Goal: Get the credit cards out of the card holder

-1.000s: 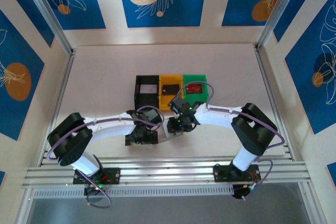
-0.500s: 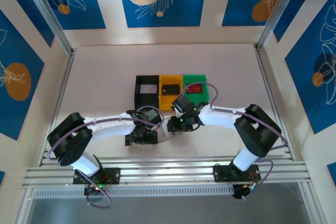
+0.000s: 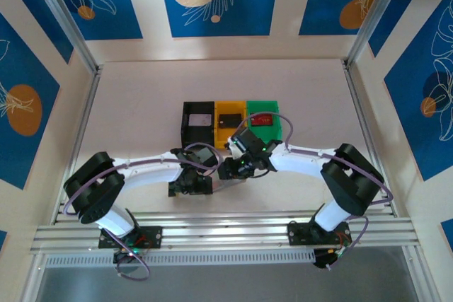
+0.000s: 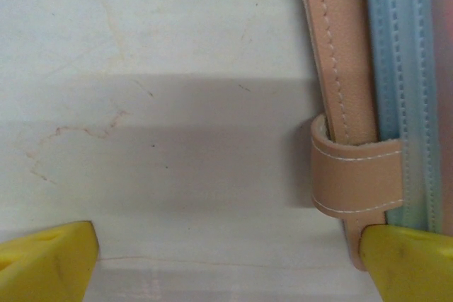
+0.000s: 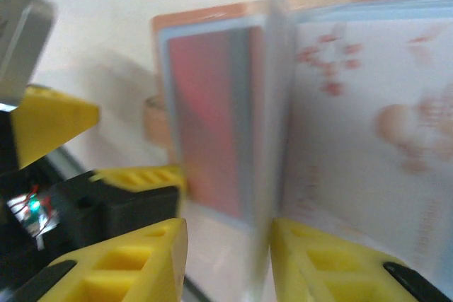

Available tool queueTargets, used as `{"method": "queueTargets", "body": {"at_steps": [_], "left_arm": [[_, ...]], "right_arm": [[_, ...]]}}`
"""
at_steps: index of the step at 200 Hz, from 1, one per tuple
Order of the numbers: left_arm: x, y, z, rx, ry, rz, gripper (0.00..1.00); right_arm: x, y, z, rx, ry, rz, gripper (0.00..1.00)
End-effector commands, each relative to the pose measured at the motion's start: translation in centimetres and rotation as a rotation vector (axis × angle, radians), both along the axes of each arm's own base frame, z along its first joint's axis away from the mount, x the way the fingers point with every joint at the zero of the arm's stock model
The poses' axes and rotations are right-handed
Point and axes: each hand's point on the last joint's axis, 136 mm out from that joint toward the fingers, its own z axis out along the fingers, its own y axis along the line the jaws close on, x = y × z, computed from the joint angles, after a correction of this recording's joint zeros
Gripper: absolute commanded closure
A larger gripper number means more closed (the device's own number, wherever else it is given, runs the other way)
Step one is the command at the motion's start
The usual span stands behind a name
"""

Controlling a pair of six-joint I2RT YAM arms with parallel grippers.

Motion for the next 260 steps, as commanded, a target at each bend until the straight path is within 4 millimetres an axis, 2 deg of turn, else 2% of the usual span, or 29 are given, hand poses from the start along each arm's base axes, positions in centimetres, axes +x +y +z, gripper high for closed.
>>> {"method": "queueTargets", "body": {"at_steps": [1, 63, 103, 161, 189, 219, 260], "left_arm": [[-1.2, 1.1, -1.5, 0.045, 0.050, -0.003, 0.03], [-1.0, 1.8, -0.6, 0.059, 0.022, -0.003, 0.03], [-0.6, 2.8, 0.9, 0.076, -0.020, 0.006, 0.03], [-0.4, 4.8, 3.2, 0.067, -0.097, 0.044, 0.02], [-0.5, 4.3, 2.8, 0.034, -0.084, 0.059, 0.02], [-0.3, 2.8, 2.3, 0.004, -0.055, 0.065, 0.02], [0.5, 1.5, 2.6, -0.018, -0.061, 0.072, 0.02]], "right_arm": [[-0.8, 1.0, 2.0, 0.093, 0.023, 0.035, 0.63], [-1.1, 1.3, 2.5, 0.106, 0.020, 0.046, 0.64], [-1.2, 1.5, 1.9, 0.094, 0.034, 0.045, 0.64], [-0.4, 0.2, 0.6, 0.027, 0.035, -0.006, 0.69], [0.5, 0.0, 0.5, 0.037, 0.025, -0.021, 0.69], [1.3, 0.4, 0.2, 0.053, 0.021, 0.001, 0.68], [1.8, 1.0, -0.3, 0.056, 0.023, 0.014, 0.67]]}}
